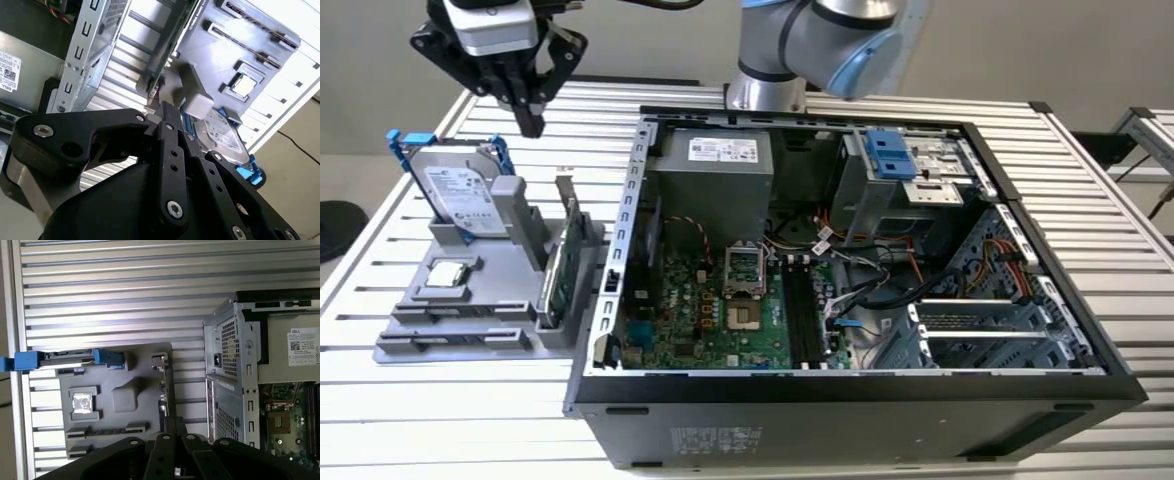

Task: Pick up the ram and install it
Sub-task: 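Reach for the ram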

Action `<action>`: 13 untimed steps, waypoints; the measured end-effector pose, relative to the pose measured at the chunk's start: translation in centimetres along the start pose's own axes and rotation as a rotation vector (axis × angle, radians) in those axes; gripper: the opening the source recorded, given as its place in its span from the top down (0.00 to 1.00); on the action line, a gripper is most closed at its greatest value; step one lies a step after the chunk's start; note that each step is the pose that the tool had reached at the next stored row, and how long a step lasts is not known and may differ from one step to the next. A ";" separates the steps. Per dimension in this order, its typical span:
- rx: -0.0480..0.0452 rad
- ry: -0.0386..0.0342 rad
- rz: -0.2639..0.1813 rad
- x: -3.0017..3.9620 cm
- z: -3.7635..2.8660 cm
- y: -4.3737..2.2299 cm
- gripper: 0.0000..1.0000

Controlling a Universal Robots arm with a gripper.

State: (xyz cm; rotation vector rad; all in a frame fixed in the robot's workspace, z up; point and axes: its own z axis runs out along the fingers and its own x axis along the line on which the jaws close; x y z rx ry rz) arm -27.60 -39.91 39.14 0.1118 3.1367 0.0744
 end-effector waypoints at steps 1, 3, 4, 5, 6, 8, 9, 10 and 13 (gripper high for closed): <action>0.0000 0.0005 0.000 0.30 0.00 -0.03 1.00; 0.0001 0.0014 0.000 0.89 0.00 -0.10 1.00; 0.0001 0.0018 0.000 1.21 0.00 -0.14 1.00; 0.0002 0.0022 0.000 1.54 0.00 -0.18 1.00; 0.0002 0.0025 0.000 1.86 0.00 -0.23 1.00; 0.0002 0.0030 0.000 2.53 0.00 -0.32 1.00; 0.0002 0.0032 0.000 2.86 0.00 -0.37 1.00; 0.0003 0.0034 0.000 3.21 0.00 -0.43 1.00; 0.0002 0.0038 0.000 4.20 0.00 -0.58 1.00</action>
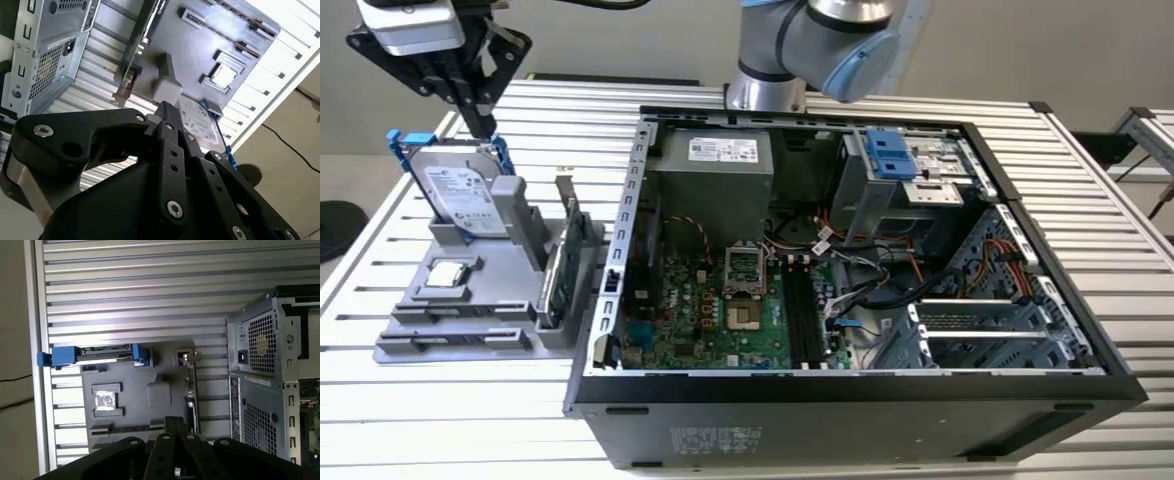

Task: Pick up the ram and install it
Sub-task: 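Reach for the ram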

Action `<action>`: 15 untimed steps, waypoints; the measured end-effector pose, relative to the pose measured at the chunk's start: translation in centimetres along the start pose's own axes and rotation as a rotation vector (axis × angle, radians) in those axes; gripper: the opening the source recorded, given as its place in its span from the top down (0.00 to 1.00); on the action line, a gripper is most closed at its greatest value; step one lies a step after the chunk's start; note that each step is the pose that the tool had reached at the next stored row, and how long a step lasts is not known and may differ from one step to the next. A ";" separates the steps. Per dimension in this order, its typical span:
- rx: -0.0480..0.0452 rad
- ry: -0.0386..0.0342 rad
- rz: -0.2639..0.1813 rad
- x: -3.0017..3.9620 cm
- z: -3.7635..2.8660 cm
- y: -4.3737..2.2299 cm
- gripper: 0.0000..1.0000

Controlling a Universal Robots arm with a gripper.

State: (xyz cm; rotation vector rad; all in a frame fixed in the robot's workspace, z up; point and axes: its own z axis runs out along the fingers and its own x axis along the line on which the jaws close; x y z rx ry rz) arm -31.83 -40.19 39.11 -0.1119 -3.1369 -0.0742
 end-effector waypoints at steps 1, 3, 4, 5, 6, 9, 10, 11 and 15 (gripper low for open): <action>0.0000 0.0001 0.000 0.33 0.00 -0.05 1.00; 0.0001 0.0004 0.000 0.96 0.00 -0.12 1.00; 0.0001 0.0006 0.000 1.25 0.00 -0.16 1.00; 0.0000 0.0005 0.000 1.54 0.01 -0.19 1.00; 0.0000 0.0005 0.000 1.84 0.01 -0.22 1.00; 0.0001 0.0006 0.000 2.70 0.00 -0.31 1.00; 0.0001 0.0005 0.000 2.97 0.01 -0.34 1.00; 0.0000 0.0005 0.000 3.26 0.01 -0.37 1.00; 0.0000 0.0005 -0.001 4.34 0.01 -0.47 1.00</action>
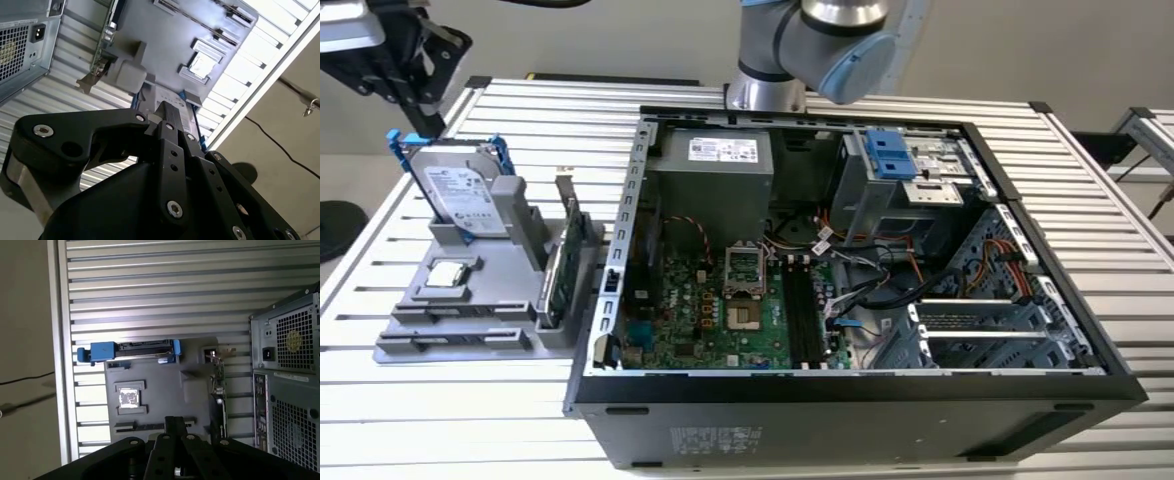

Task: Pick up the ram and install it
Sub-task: 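Reach for the ram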

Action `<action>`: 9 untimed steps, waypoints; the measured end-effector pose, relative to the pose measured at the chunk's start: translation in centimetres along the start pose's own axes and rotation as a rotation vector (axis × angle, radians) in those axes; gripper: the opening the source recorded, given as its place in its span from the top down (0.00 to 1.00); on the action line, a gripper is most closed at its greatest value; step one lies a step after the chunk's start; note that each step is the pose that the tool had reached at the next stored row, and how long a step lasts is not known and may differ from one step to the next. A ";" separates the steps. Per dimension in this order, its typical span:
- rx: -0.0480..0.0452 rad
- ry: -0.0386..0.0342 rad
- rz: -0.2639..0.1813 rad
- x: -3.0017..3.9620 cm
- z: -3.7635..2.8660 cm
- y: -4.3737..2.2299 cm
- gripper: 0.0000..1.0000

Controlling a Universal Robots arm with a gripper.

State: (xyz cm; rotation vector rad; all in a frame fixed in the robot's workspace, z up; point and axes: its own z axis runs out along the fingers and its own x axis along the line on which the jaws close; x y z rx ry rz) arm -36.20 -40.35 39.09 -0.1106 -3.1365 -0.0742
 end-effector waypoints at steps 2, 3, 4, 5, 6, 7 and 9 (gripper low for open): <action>0.0001 0.0001 0.000 0.52 -0.01 -0.05 1.00; 0.0001 0.0001 0.000 0.77 -0.01 -0.07 1.00; 0.0000 0.0001 0.000 1.02 0.00 -0.09 1.00; 0.0000 0.0001 0.000 1.24 0.00 -0.11 1.00; 0.0000 0.0001 0.000 1.48 0.00 -0.13 1.00; 0.0000 0.0000 0.000 1.72 0.00 -0.15 1.00; 0.0001 0.0001 -0.001 2.14 -0.01 -0.18 1.00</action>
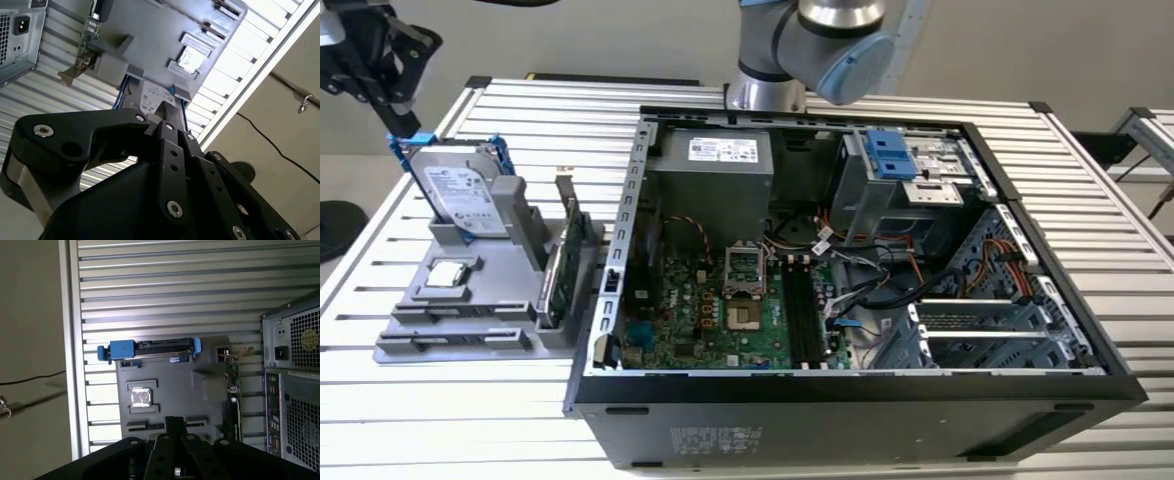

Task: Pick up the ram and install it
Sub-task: 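Reach for the ram, then pick up the ram and move it above insertion slot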

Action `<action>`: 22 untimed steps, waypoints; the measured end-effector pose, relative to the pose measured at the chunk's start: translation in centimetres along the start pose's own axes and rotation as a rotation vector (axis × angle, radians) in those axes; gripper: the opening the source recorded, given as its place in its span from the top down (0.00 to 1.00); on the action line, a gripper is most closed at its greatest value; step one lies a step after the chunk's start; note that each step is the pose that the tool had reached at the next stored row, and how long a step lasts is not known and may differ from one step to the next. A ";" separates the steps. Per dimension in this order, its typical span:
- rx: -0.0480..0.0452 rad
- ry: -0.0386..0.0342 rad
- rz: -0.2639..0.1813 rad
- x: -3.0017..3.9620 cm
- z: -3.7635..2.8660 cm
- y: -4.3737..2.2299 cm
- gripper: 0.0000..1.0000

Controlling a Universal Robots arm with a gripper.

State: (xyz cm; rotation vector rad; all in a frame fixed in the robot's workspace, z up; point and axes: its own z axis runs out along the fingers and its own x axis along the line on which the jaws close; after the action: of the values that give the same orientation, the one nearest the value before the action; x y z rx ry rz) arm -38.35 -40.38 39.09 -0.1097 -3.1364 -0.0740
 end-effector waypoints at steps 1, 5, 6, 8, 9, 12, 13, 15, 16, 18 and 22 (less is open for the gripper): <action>0.0000 0.0000 0.000 0.20 0.00 -0.01 1.00; -0.0001 0.0000 -0.001 0.77 0.01 -0.05 1.00; -0.0001 0.0000 -0.002 0.86 0.00 -0.06 1.00; 0.0000 0.0004 -0.009 0.95 0.00 -0.07 1.00; 0.0000 0.0007 -0.016 0.98 0.00 -0.07 1.00; 0.0001 0.0018 -0.041 1.12 0.00 -0.08 1.00; 0.0002 0.0021 -0.046 1.16 0.00 -0.08 1.00; 0.0002 0.0023 -0.051 1.19 0.00 -0.08 1.00; 0.0001 0.0023 -0.051 1.21 0.00 -0.09 1.00; 0.0002 0.0023 -0.051 1.23 0.00 -0.09 1.00; 0.0001 0.0023 -0.051 1.24 0.00 -0.09 1.00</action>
State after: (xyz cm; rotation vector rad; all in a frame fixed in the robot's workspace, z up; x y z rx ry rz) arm -39.59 -40.38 39.09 -0.0302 -3.1371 -0.0740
